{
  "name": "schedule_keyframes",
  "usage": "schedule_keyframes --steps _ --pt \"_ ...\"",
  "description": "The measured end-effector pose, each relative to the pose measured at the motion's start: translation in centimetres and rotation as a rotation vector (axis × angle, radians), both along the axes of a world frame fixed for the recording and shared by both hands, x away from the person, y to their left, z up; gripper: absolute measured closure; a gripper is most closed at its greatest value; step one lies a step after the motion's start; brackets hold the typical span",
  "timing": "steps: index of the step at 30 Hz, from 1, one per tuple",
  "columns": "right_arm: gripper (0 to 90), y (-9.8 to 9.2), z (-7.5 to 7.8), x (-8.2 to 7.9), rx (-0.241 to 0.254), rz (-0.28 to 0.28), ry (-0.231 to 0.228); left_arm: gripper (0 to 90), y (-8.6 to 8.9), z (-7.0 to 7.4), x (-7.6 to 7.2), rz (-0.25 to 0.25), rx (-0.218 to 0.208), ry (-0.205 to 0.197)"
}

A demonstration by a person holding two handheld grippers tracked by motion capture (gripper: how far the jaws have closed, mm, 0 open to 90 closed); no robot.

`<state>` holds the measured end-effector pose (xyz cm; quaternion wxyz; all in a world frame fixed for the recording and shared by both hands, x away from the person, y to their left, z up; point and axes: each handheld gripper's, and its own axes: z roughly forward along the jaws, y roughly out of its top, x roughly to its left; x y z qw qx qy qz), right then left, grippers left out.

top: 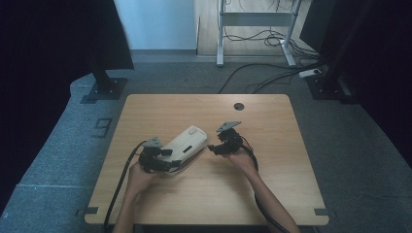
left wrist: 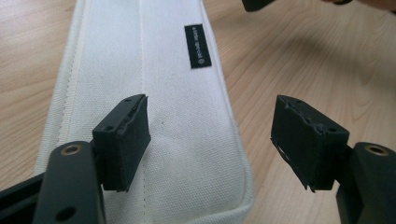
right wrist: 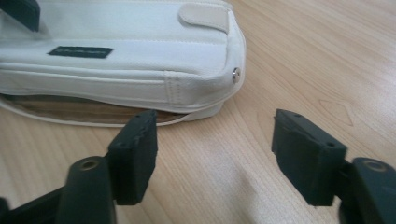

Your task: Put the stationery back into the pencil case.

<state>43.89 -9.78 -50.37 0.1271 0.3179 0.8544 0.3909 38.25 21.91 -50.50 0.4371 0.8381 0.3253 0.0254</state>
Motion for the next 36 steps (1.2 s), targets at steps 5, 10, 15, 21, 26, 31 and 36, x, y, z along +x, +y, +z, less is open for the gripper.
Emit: schedule_keyframes --steps 5,10,15,21,26,31,36 --pt "23.9 -0.3 0.8 -1.2 0.003 0.022 -0.021 22.1 0.6 0.5 -0.3 0.005 -0.025 -0.001" --pt "21.0 -0.6 1.2 -1.9 0.002 0.033 -0.03 18.2 1.1 0.8 -0.9 0.013 -0.009 -0.014" --pt "16.8 -1.2 1.5 -2.7 0.009 0.035 -0.034 15.0 1.6 1.1 -1.6 0.027 0.02 -0.032" --pt "13.1 -2.3 1.6 -3.6 0.021 0.031 -0.031 13.0 2.6 1.5 -2.2 0.054 0.031 -0.048" --pt "12.4 -3.1 1.8 -4.1 0.019 0.024 -0.034 9.3 3.1 1.7 -2.6 0.071 0.047 -0.065" --pt "10.0 -4.4 1.9 -4.8 0.013 0.007 -0.042 6.0 3.6 1.8 -2.9 0.091 0.046 -0.087" --pt "8.9 -5.2 2.0 -5.2 0.009 -0.007 -0.048 5.6 4.1 1.6 -3.2 0.11 0.047 -0.091"
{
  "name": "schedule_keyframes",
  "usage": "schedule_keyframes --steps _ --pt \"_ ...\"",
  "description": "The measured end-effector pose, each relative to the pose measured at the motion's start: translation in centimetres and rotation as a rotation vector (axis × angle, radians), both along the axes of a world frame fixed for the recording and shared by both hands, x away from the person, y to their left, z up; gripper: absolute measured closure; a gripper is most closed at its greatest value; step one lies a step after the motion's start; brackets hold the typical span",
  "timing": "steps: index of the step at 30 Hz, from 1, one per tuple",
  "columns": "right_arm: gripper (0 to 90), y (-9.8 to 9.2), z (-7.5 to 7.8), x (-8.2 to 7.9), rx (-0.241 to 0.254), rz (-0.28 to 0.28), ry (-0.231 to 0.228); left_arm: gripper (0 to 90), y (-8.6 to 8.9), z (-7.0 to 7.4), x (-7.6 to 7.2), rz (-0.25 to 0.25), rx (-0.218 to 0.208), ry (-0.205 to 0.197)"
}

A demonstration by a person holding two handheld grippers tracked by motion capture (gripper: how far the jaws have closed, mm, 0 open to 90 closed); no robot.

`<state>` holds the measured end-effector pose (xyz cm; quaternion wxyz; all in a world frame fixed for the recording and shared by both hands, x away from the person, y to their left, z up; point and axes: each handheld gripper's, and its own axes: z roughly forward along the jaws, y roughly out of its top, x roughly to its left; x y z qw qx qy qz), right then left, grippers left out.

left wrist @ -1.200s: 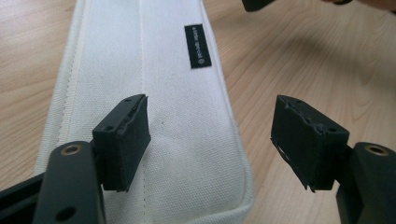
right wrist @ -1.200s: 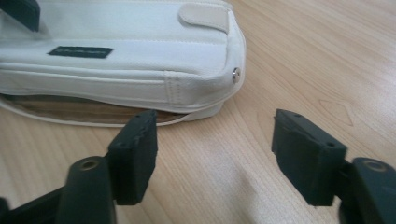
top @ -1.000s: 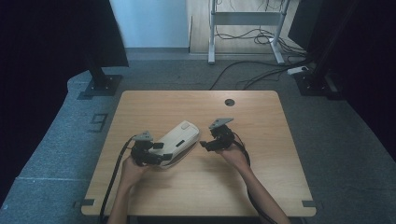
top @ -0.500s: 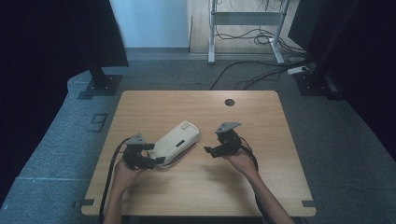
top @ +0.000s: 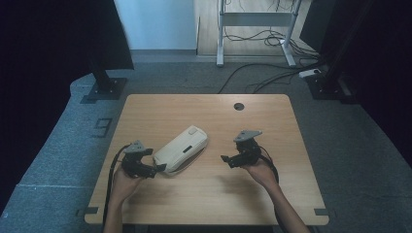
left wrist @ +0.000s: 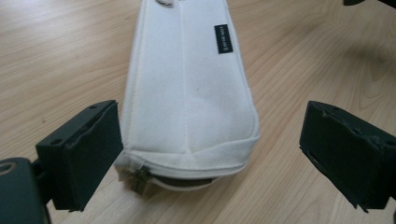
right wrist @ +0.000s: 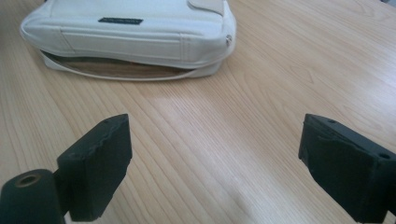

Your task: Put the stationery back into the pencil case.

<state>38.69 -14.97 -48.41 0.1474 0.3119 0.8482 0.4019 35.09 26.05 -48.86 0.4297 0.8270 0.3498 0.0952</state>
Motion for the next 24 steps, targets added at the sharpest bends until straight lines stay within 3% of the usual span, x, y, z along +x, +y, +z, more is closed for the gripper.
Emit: schedule_keyframes --steps 5,13,17,24 --pt "8.4 -1.4 -0.1 -0.7 -0.007 -0.018 -0.004 5.0 1.0 -0.2 -0.3 0.032 0.006 0.003" --pt "8.1 -3.4 -0.2 -1.5 0.012 -0.05 -0.007 4.9 2.4 -0.7 -0.7 0.072 -0.026 0.011" --pt "7.9 -4.6 -0.2 -2.0 0.018 -0.074 -0.007 3.6 2.6 -1.0 -0.7 0.084 0.022 0.019" --pt "7.0 -6.5 -0.6 -3.0 0.019 -0.115 -0.013 3.0 3.1 -1.9 -0.9 0.098 0.026 0.024"
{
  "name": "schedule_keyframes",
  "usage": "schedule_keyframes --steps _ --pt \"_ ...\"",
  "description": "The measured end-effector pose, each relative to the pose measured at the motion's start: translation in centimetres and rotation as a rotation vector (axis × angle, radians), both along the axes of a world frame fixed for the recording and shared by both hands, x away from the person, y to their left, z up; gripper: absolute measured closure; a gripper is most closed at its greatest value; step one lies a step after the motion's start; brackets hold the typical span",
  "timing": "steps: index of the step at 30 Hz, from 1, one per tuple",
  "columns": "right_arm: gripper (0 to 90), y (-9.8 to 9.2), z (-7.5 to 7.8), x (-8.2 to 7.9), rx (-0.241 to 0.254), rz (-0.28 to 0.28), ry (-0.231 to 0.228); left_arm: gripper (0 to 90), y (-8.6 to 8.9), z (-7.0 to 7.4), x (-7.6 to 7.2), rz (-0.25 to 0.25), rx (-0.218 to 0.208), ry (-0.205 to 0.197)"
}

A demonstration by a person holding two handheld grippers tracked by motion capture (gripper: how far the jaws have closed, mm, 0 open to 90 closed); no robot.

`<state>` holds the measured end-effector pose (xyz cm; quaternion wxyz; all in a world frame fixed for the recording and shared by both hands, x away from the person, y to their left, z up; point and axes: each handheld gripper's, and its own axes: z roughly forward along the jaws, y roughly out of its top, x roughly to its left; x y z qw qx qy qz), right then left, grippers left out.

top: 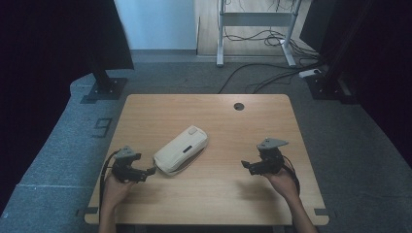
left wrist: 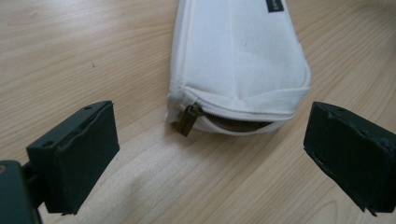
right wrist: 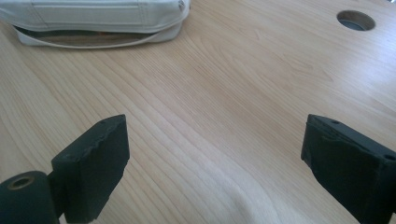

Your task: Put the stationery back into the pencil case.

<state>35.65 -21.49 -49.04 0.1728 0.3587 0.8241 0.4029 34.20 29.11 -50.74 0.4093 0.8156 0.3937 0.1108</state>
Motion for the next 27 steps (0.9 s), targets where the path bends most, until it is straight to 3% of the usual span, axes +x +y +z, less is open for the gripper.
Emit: schedule_keyframes --steps 17,27 --pt "0.0 -2.0 -3.4 -1.6 -0.038 -0.074 0.038 0.0 -0.1 -2.3 0.2 0.005 0.073 0.044" --pt "0.0 -2.3 -5.2 -2.2 -0.058 -0.083 0.056 0.0 -0.4 -3.1 0.4 0.006 0.095 0.059"
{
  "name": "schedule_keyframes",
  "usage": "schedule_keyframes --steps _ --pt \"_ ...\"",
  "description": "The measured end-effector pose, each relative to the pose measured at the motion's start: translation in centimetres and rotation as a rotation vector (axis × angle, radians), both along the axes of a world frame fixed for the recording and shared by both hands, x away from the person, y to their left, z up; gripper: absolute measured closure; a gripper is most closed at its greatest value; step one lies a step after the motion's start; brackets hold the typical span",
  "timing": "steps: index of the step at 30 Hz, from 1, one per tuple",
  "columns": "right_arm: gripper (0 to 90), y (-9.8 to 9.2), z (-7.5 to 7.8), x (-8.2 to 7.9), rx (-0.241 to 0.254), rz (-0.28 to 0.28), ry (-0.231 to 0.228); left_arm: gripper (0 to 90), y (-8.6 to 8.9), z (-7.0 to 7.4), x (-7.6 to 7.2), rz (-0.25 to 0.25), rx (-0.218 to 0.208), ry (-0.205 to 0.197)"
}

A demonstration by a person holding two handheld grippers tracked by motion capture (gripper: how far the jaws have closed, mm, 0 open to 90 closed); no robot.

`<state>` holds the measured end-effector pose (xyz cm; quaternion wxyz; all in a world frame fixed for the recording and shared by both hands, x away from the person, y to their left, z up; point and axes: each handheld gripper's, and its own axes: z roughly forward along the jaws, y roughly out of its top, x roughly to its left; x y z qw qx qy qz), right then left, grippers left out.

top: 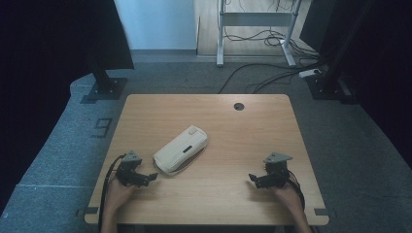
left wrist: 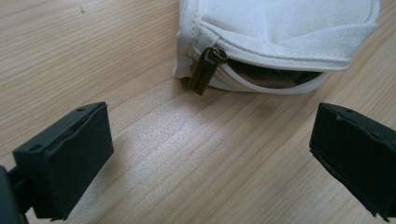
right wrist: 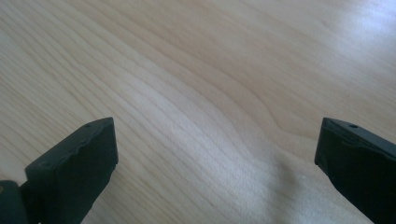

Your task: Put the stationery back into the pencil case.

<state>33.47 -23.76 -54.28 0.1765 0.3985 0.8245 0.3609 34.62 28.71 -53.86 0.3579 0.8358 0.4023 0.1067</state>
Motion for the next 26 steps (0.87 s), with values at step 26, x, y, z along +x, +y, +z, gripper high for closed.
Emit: schedule_keyframes --steps 26 --pt "0.0 -0.3 -1.4 -0.5 -0.009 0.0 0.029 0.0 -1.4 -0.9 -0.1 0.043 0.106 -0.032"
